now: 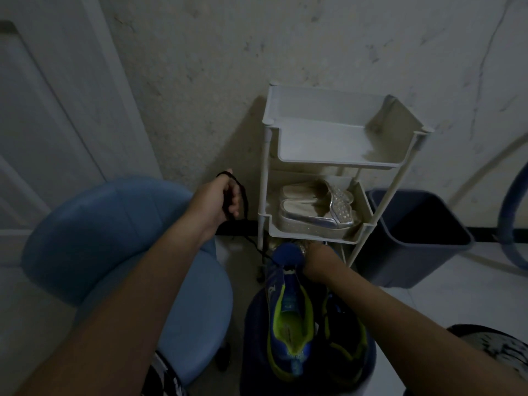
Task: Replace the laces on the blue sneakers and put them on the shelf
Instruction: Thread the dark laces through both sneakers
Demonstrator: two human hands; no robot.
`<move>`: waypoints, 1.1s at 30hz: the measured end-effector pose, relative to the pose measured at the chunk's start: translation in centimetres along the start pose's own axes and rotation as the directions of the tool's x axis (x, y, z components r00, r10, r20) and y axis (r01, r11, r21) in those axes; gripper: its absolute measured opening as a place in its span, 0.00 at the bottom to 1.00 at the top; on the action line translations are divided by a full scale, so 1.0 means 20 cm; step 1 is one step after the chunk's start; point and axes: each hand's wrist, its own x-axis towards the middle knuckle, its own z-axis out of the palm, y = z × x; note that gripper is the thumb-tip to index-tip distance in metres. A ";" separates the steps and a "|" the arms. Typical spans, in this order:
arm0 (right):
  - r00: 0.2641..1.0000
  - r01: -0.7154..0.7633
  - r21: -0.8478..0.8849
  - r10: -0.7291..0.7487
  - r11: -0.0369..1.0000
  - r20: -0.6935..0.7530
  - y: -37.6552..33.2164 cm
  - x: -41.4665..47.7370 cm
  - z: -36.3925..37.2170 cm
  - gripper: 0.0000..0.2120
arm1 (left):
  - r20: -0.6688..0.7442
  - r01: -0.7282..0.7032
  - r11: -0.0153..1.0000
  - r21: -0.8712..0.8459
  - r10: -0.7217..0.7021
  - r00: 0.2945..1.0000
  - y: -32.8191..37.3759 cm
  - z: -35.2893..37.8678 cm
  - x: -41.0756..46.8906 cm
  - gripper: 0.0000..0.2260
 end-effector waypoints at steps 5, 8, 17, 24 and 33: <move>1.000 0.026 -0.012 -0.026 1.000 -0.002 0.01 -0.03 -0.03 0.18 | 0.152 -0.080 0.991 0.111 0.062 0.986 0.00 0.01 -0.04 0.15; 0.995 0.077 -0.052 -0.073 0.996 0.070 0.01 -0.04 -0.04 0.23 | 0.143 -0.082 0.986 0.147 0.061 0.988 -0.03 0.02 -0.04 0.13; 0.987 0.162 0.073 -0.161 0.984 -0.023 -0.01 -0.03 -0.06 0.15 | 0.186 -0.094 0.895 0.436 0.012 0.982 -0.17 0.12 -0.04 0.13; 0.981 0.155 0.292 -0.183 0.944 0.071 0.03 -0.01 -0.05 0.25 | 0.241 -0.065 0.773 0.631 -0.116 0.964 -0.42 0.22 -0.01 0.13; 0.959 0.027 0.659 -0.206 0.752 0.196 0.05 0.00 -0.12 0.14 | 0.353 -0.174 0.635 0.753 -0.166 0.921 -0.76 0.23 0.10 0.19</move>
